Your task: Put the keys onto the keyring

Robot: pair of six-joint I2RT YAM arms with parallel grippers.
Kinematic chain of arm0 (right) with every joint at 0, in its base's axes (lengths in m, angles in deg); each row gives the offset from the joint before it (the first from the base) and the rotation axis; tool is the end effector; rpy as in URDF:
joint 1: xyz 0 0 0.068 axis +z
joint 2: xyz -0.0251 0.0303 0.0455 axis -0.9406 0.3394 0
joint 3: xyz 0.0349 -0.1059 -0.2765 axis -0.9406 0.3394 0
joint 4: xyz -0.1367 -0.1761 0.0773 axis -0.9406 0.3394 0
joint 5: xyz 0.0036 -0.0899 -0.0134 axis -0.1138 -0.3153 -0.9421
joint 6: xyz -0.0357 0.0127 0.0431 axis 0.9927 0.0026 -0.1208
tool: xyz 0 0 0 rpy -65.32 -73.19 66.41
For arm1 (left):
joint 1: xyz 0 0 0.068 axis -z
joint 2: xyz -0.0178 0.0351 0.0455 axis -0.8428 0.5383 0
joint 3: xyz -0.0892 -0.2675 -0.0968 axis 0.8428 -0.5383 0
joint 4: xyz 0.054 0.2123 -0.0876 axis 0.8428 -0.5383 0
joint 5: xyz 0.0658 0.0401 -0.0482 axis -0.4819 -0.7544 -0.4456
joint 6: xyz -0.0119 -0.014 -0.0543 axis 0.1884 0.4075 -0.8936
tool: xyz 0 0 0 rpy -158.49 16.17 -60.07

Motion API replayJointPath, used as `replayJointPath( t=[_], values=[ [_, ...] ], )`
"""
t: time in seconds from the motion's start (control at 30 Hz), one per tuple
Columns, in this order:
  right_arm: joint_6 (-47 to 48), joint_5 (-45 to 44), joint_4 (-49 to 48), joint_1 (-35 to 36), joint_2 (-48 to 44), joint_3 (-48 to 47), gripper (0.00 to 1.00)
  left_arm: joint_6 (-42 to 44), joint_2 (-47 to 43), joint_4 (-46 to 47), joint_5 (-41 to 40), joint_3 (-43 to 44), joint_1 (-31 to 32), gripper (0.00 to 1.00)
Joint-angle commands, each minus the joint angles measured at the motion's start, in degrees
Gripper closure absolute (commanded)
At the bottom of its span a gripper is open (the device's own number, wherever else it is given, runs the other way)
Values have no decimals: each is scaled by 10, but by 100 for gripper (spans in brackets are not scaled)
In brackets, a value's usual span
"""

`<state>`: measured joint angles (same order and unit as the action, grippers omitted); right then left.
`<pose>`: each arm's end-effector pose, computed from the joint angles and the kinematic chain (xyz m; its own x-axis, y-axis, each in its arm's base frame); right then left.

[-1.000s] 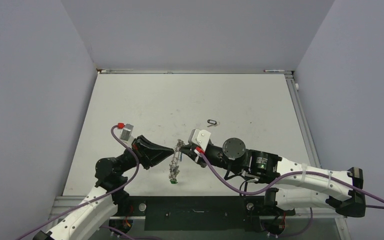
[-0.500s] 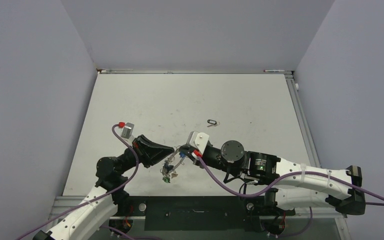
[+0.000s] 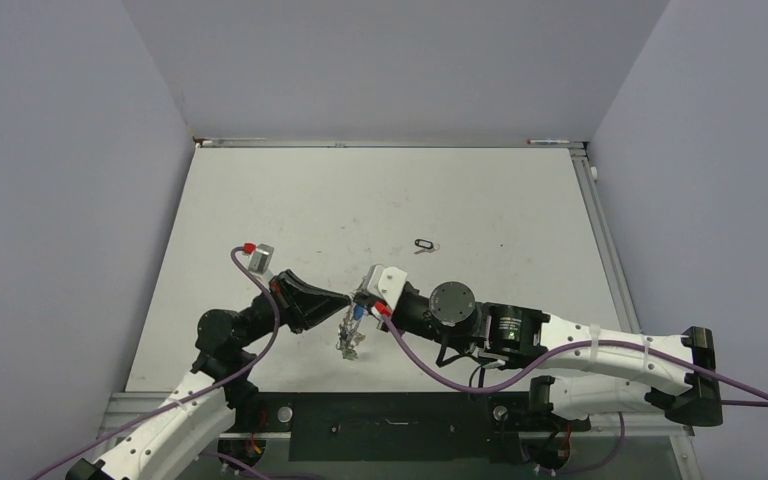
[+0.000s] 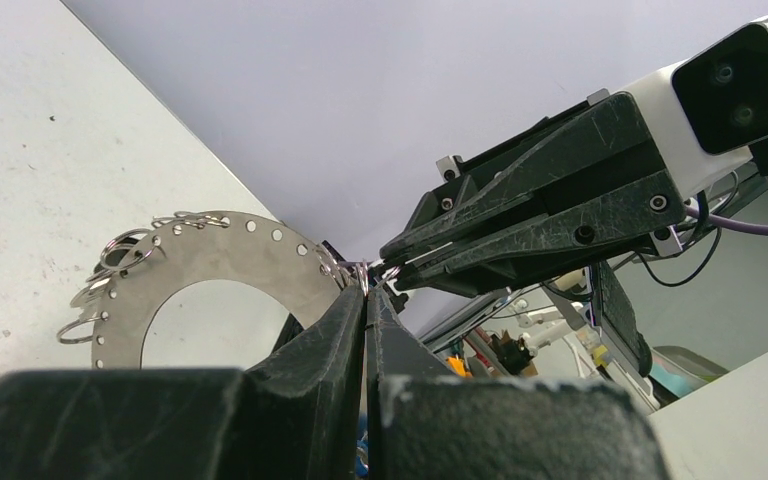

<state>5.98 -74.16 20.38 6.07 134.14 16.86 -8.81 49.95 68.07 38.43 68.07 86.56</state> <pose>0.0555 0.2109 0.3825 0.1031 -0.2332 -0.9669 -0.9411 0.2919 -0.1707 0.0707 -0.0660 0.2833 -0.6654 -0.4954 -0.5584 0.6414 0.0031 -0.7672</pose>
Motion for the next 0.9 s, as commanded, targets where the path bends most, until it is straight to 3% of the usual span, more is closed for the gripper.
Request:
replayJointPath(
  t=[0.0,0.87],
  values=[
    [7,-22,-28,4,-4,-23,95,-15,-4,27,1,35,-3,100],
    [23,-44,-26,4,-17,-21,95,-30,9,55,43,41,-3,100]
  ],
)
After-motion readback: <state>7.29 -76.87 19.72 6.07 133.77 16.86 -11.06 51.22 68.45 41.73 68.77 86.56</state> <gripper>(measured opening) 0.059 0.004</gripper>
